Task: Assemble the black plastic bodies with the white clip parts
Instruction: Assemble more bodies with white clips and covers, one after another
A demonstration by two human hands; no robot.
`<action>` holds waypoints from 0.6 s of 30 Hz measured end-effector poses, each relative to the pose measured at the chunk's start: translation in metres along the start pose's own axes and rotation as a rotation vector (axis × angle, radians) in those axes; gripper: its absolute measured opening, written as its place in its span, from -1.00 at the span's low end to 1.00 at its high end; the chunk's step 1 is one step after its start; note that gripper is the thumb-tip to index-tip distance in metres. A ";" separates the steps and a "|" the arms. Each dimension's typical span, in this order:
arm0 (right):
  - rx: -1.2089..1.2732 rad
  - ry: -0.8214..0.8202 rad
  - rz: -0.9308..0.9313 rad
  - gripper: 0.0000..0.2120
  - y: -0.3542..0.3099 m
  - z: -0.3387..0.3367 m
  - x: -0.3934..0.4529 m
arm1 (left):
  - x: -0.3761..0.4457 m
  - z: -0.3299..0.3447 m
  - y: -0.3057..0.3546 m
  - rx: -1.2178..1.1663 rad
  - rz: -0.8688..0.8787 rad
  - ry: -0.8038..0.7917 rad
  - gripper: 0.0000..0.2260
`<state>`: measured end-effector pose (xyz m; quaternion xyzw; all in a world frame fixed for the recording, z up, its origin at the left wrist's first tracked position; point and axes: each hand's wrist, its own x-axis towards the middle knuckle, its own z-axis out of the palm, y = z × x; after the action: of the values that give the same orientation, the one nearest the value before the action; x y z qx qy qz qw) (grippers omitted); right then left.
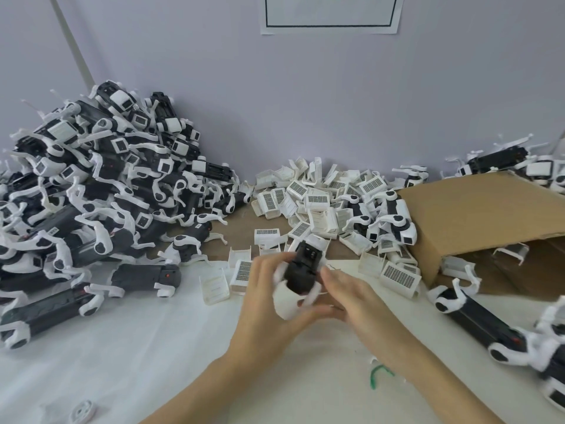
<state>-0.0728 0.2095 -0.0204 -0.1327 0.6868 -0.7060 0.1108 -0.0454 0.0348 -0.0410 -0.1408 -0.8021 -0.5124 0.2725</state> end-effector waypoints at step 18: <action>0.521 0.001 0.164 -0.42 -0.015 0.001 -0.004 | 0.020 -0.016 0.007 -0.495 -0.523 -0.144 -0.55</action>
<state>-0.0683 0.2107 -0.0052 -0.0432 0.4903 -0.8477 0.1979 -0.0532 0.0223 -0.0190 -0.0284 -0.6798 -0.7322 0.0326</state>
